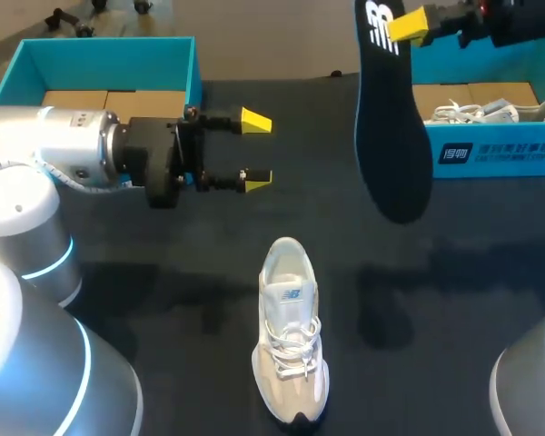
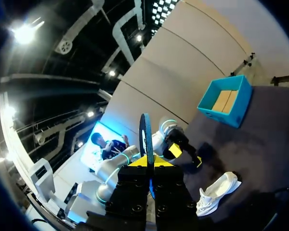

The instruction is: Take the shoe out of the shoebox, open the shoe tongue, remove and reinsert the insole, then place the shoe into the shoebox

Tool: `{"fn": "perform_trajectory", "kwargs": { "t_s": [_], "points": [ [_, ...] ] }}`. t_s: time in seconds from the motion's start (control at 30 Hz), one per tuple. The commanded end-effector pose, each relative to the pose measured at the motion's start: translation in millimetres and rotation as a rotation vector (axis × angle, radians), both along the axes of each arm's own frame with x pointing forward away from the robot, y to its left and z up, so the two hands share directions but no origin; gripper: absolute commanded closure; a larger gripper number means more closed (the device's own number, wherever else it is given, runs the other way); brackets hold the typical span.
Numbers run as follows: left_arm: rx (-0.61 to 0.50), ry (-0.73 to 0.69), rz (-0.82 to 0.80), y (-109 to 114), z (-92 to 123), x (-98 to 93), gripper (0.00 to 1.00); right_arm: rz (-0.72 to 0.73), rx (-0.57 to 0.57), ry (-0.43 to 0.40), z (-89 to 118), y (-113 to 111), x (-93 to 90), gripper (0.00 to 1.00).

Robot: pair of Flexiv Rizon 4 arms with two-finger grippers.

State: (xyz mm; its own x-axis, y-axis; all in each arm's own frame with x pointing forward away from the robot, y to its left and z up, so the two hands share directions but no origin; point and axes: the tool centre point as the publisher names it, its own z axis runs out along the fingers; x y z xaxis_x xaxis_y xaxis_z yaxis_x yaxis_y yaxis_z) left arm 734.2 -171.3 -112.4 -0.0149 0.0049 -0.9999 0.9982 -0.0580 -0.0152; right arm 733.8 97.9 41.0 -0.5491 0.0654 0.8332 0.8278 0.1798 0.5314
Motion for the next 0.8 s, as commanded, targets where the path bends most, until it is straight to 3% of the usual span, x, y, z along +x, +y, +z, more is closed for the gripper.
{"fn": "perform_trajectory", "kwargs": {
  "t_s": [0.03,0.17,0.27,0.3,0.4,0.7,0.8],
  "points": [
    [0.000,-0.002,0.002,-2,0,0.0,0.00,0.048,-0.032,0.004,2,2,5.4,1.00],
    [0.000,-0.002,0.002,-2,0,0.0,0.00,0.048,-0.032,0.004,2,2,5.4,1.00],
    [0.000,-0.002,0.002,-2,0,0.0,0.00,-0.003,0.022,0.100,-19,10,12.8,1.00],
    [0.000,-0.002,0.002,-2,0,0.0,0.00,-0.045,0.106,0.179,-29,12,17.2,1.00],
    [0.000,-0.002,0.002,-2,0,0.0,0.00,-0.060,0.143,0.293,-47,21,25.4,1.00],
    [0.000,-0.002,0.002,-2,0,0.0,0.00,-0.145,0.098,0.438,-67,26,38.7,1.00],
    [0.000,-0.002,0.002,-2,0,0.0,0.00,-0.171,0.081,0.451,-69,26,41.3,1.00]
  ]
}}
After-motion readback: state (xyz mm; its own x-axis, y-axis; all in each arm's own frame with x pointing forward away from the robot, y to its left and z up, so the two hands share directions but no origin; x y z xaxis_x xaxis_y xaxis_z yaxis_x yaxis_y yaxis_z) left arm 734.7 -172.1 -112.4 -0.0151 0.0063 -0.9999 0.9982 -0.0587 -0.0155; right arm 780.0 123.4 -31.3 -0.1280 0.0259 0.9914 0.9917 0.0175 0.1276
